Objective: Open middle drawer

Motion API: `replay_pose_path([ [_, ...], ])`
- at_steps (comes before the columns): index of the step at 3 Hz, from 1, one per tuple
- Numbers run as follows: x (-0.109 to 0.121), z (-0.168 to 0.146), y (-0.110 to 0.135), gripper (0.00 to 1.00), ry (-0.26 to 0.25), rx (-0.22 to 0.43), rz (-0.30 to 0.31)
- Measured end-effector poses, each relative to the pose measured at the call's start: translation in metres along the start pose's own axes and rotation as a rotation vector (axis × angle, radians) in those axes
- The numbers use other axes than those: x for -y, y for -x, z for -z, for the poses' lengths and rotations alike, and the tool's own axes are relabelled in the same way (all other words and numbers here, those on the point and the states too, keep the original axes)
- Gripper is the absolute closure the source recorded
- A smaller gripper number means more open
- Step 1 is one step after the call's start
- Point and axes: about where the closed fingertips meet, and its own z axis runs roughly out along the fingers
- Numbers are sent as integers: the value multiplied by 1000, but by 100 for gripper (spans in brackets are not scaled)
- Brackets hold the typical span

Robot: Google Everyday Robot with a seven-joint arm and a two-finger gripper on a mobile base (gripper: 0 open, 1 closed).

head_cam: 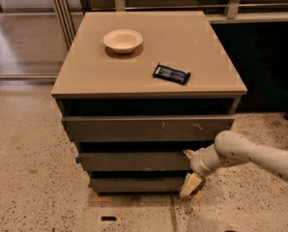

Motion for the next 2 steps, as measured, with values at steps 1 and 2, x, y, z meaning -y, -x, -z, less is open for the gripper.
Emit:
replay_pose_path([
  [1, 5, 21, 13, 0, 20, 37, -20],
  [2, 2, 21, 15, 0, 36, 40, -21],
])
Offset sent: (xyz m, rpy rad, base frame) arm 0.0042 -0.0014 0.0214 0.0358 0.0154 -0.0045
